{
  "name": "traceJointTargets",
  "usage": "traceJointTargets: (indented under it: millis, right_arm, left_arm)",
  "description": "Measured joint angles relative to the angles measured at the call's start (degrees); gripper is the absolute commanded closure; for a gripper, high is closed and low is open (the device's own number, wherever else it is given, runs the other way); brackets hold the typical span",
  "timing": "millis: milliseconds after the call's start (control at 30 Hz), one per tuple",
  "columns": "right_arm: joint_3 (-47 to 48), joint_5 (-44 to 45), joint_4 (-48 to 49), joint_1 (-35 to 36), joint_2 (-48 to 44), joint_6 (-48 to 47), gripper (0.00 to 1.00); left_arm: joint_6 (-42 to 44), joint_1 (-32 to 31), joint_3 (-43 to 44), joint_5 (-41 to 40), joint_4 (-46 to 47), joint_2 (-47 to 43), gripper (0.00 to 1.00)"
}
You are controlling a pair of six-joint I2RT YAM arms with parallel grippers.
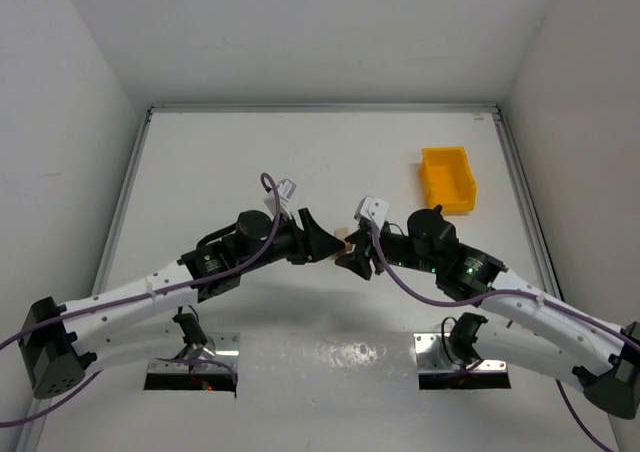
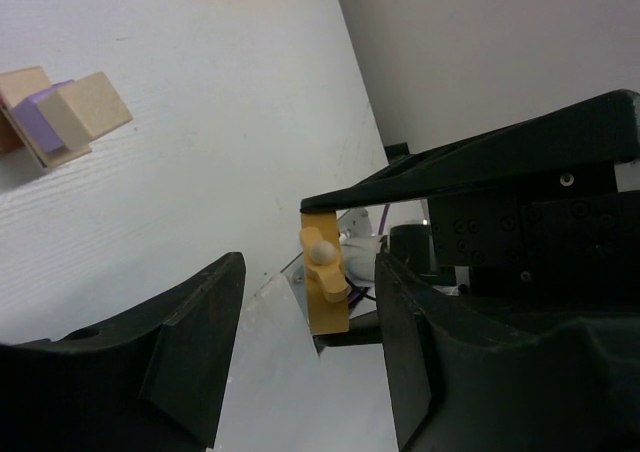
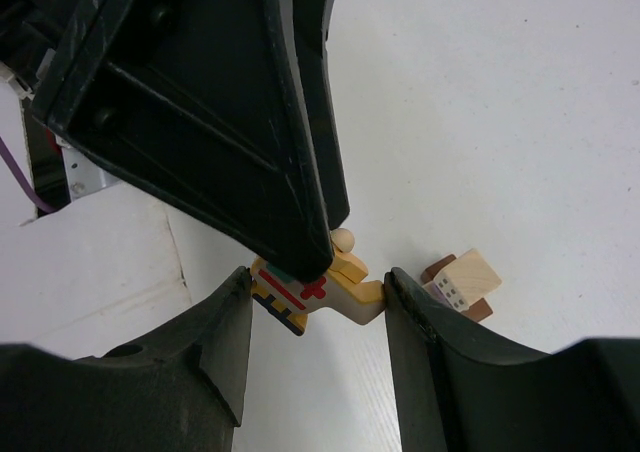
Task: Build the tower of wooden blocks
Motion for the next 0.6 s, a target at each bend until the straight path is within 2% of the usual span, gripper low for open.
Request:
traceJointTargets:
  millis: [233,600]
  right_arm:
    - [-0.1,-0.3,0.3,0.2,0.3,0.3,0.60]
    - [-0.4,-0.3,1.7,0.4,0.3,1.6,0.61]
  left_arm:
    - [-2.2,-1.8,-1.8,0.5,4.1,1.5,0.50]
    - [-3.5,-2.5,-2.2,0.2,7.0,1.7,0.69]
